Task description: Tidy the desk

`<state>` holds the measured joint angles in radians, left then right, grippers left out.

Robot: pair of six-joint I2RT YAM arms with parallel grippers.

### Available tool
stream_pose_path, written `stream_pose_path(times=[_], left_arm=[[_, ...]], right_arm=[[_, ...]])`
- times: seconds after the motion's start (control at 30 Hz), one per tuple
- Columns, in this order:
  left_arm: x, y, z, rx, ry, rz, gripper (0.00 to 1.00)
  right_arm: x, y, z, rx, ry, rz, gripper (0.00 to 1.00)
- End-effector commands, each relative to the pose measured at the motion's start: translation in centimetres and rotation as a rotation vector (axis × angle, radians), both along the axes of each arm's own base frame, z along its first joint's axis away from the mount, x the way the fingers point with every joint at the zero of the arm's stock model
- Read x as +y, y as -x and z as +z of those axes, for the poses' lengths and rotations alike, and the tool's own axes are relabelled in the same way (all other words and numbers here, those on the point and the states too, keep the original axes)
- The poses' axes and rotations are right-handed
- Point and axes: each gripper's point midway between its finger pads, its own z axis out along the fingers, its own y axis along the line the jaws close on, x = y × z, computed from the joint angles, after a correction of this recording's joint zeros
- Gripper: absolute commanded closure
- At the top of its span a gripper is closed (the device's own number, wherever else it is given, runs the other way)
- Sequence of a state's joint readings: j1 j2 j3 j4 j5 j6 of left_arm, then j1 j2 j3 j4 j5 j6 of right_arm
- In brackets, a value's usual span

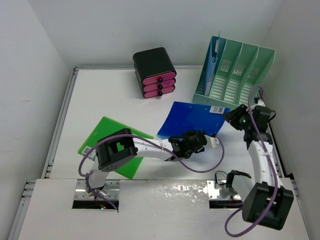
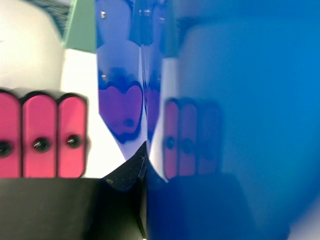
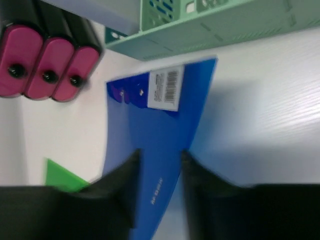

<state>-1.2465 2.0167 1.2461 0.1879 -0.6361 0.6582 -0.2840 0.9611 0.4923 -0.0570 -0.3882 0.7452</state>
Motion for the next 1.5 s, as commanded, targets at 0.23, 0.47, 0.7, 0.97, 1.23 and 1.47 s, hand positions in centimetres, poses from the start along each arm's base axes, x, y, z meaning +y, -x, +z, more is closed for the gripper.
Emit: stream_pose_path(times=[0.23, 0.47, 0.7, 0.97, 1.23, 1.47], left_arm=[[-1.2, 2.5, 11.1, 0.425, 0.295, -0.14, 1.0], [0.8, 2.2, 16.0, 0.363, 0.308, -0.208, 1.0], [5.7, 2.5, 21.7, 0.446, 0.314, -0.423, 1.0], [9.4, 0.9, 24.3, 0.411, 0.307, -0.44, 1.0], [12.3, 3.2, 27.6, 0.452, 0.349, -0.692, 1.0], [13.8, 0.8, 30.1, 0.402, 0.43, -0.602, 1.0]], right_arm=[[-6.6, 3.6, 11.7, 0.026, 0.521, -0.12, 0.27], [-6.4, 4.3, 14.0, -0.037, 0.62, -0.062, 0.15], [-4.2, 4.6, 17.7, -0.302, 0.829, 0.13, 0.04], [-1.7, 6.3, 21.7, -0.462, 0.969, 0.3, 0.03], [7.8, 7.3, 19.0, -0.758, 0.687, 0.869, 0.05], [8.3, 8.1, 18.5, -0.819, 0.74, 0.917, 0.06]])
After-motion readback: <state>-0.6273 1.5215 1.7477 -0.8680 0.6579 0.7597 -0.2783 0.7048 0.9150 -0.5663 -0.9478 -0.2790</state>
